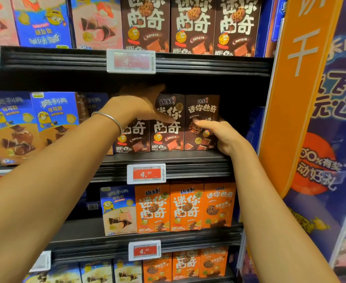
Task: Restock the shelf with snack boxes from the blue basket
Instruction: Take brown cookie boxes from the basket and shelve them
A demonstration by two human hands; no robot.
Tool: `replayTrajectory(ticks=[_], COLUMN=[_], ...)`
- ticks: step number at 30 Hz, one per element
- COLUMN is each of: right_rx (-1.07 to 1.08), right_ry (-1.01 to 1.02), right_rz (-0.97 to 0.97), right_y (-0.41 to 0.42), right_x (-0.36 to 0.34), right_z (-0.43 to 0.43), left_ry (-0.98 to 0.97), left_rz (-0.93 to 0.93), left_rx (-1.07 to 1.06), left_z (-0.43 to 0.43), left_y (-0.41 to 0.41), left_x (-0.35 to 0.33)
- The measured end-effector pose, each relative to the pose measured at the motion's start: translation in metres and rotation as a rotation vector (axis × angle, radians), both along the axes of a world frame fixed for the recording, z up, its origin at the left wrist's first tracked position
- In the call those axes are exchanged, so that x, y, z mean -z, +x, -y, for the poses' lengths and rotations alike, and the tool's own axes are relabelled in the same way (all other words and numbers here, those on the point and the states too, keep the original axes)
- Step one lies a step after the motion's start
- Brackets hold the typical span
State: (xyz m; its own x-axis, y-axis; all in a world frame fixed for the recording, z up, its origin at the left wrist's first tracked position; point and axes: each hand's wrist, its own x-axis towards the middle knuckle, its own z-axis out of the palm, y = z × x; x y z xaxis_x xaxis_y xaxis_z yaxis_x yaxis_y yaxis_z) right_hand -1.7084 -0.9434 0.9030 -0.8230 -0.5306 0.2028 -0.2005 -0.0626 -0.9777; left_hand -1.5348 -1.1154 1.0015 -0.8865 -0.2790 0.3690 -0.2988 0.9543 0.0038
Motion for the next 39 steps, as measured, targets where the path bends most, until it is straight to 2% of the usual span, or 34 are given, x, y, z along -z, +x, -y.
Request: replayTrajectory(ticks=[9,20,27,33,37,39], right_rx=[-0.01,-0.005,-0.023,-0.009,0.078,0.166], right_ry=[-0.035,-0.059,-0.044,-0.049,-0.098,-0.11], right_rz=[-0.019,0.001,-0.013,-0.01,-0.005,-0.016], right_y=[-0.005,-0.002,0.002,0.01,0.016,0.024], right_x=[0.003,0.0,0.0,-0.002,-0.006,-0.01], right_z=[0.0,-0.005,-0.003,-0.004,-0.007,-0.009], left_ry=[-0.02,0.054,0.202,0.173,0.212,0.132], left_rz=[-0.032,-0.045,-0.022,-0.038,-0.037,-0.113], left_rx=[-0.018,-0.044,-0.069,-0.073,-0.123,-0.081], left_z=[0.005,0.002,0.0,-0.009,-0.017,-0.018], left_y=[-0.009,-0.01,-0.006,0.004,0.016,0.019], left_x=[0.003,0.004,0.005,-0.001,-0.004,0.001])
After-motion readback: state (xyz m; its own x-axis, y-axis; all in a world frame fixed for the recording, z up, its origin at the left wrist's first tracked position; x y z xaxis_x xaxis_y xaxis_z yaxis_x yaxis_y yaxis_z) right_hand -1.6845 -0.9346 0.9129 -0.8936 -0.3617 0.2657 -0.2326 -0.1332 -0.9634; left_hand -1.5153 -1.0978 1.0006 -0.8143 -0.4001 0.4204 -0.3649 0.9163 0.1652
